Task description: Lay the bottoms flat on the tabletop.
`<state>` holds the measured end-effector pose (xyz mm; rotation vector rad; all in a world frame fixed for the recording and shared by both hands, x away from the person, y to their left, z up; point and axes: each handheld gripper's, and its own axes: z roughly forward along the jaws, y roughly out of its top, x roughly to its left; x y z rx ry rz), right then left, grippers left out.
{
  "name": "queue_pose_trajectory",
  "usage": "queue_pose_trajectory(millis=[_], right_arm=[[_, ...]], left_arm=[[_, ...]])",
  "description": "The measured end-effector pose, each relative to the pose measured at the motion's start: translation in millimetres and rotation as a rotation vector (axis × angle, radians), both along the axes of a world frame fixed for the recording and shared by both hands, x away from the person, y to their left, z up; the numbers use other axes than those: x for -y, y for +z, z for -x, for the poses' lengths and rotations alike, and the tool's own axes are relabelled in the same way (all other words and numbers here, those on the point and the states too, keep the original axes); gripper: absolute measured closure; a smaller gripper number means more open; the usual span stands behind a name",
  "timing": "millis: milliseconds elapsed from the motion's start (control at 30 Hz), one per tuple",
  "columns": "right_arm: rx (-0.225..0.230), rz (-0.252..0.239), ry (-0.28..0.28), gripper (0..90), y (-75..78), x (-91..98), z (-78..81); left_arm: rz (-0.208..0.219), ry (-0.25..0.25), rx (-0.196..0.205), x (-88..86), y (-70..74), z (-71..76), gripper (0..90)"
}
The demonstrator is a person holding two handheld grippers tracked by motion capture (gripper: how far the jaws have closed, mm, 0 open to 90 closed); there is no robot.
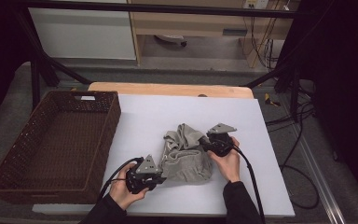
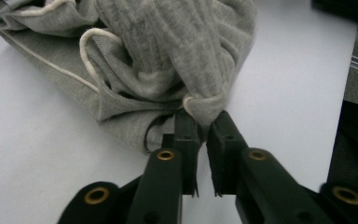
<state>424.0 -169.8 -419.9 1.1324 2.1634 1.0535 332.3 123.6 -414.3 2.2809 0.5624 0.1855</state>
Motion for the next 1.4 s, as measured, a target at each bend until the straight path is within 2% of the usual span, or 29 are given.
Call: queue_pose_trajectory(millis=[33, 67, 100, 133, 167, 200, 233, 267, 333, 400, 467, 600, 700, 767, 833, 867, 900, 967, 1033, 1067, 1133, 1233, 1333, 1400], right_arm=[[0.0, 0.0, 0.0, 51.3, 0.0, 0.0, 0.0], [0.007, -0.003, 0.006, 48.3, 2.9, 4.5, 6.5], [0.002, -0.027, 0.021, 42.8, 8.2, 11.9, 20.7], [0.002, -0.027, 0.021, 42.8, 8.2, 11.9, 20.7], [0.002, -0.027, 0.025, 39.8, 10.3, 15.1, 27.7], [-0.007, -0.039, 0.04, 37.4, 12.7, 19.9, 40.8], [-0.007, -0.039, 0.04, 37.4, 12.7, 19.9, 40.8], [-0.008, -0.055, 0.048, 36.5, 13.0, 21.8, 46.9], [-0.032, -0.082, 0.073, 34.8, 10.2, 23.0, 62.8], [-0.036, -0.084, 0.082, 34.0, 8.4, 22.3, 67.4], [-0.062, -0.1, 0.109, 33.0, 3.5, 19.0, 79.2], [-0.064, -0.098, 0.126, 33.1, 3.2, 15.1, 85.8], [-0.078, -0.107, 0.158, 37.2, 3.1, 8.0, 92.2], [-0.082, -0.103, 0.168, 38.6, 2.6, 6.0, 93.6], [-0.098, -0.093, 0.195, 44.7, 0.6, -0.5, 96.9], [-0.098, -0.093, 0.195, 44.7, 0.6, -0.5, 96.9], [-0.111, -0.091, 0.214, 49.7, -0.9, -4.1, 97.8], [-0.118, -0.088, 0.221, 53.3, -2.0, -6.0, 97.8], [-0.126, -0.053, 0.215, 62.1, -6.1, -10.5, 96.7], [-0.126, -0.053, 0.215, 62.1, -6.1, -10.5, 96.7], [-0.114, -0.029, 0.201, 71.0, -7.7, -10.7, 94.8], [-0.111, -0.023, 0.199, 82.2, -7.9, -8.4, 92.3], [-0.12, -0.031, 0.208, 87.1, -7.0, -5.7, 90.9], [-0.109, -0.031, 0.208, 88.0, -2.5, -2.0, 90.7]], left_arm=[[0.016, 0.005, -0.009, -1.2, 0.9, -0.7, 79.8], [0.029, 0.009, -0.018, -3.0, 2.4, -1.6, 76.5], [0.039, 0.019, -0.03, -7.2, 5.7, -3.6, 67.2], [0.039, 0.019, -0.03, -7.2, 5.7, -3.6, 61.6], [0.038, 0.028, -0.025, -9.7, 7.6, -4.6, 61.6], [0.036, 0.042, -0.021, -12.1, 9.2, -6.0, 50.4], [0.03, 0.054, -0.026, -14.6, 10.6, -8.1, 50.4], [0.034, 0.069, -0.03, -17.1, 11.4, -10.1, 43.3], [0.037, 0.093, -0.033, -21.3, 11.8, -14.5, 36.3], [0.038, 0.115, -0.023, -24.2, 11.7, -18.5, 33.8], [0.04, 0.133, -0.022, -27.0, 11.8, -23.5, 30.2], [0.041, 0.179, -0.023, -29.4, 9.2, -34.2, 29.6], [0.034, 0.172, -0.043, -23.9, 4.9, -39.2, 32.3], [0.038, 0.149, -0.054, -17.6, 2.8, -40.5, 34.1], [0.044, 0.125, -0.05, -11.0, 0.6, -41.2, 38.4], [0.045, 0.118, -0.051, -8.1, -0.4, -41.6, 38.4], [0.047, 0.11, -0.055, -5.7, -1.3, -42.4, 42.3], [0.05, 0.092, -0.068, -2.6, -2.9, -44.0, 45.1], [0.053, 0.075, -0.08, -0.6, -4.7, -45.3, 54.7], [0.055, 0.071, -0.079, 0.7, -5.7, -45.3, 54.7], [0.039, 0.078, -0.065, 3.2, -6.8, -44.6, 60.6], [0.011, 0.088, -0.031, 6.2, -7.1, -41.6, 72.3], [0.001, 0.08, -0.021, 6.2, -6.2, -40.1, 79.3], [0.004, 0.078, -0.021, 4.8, -5.2, -39.6, 82.4]])
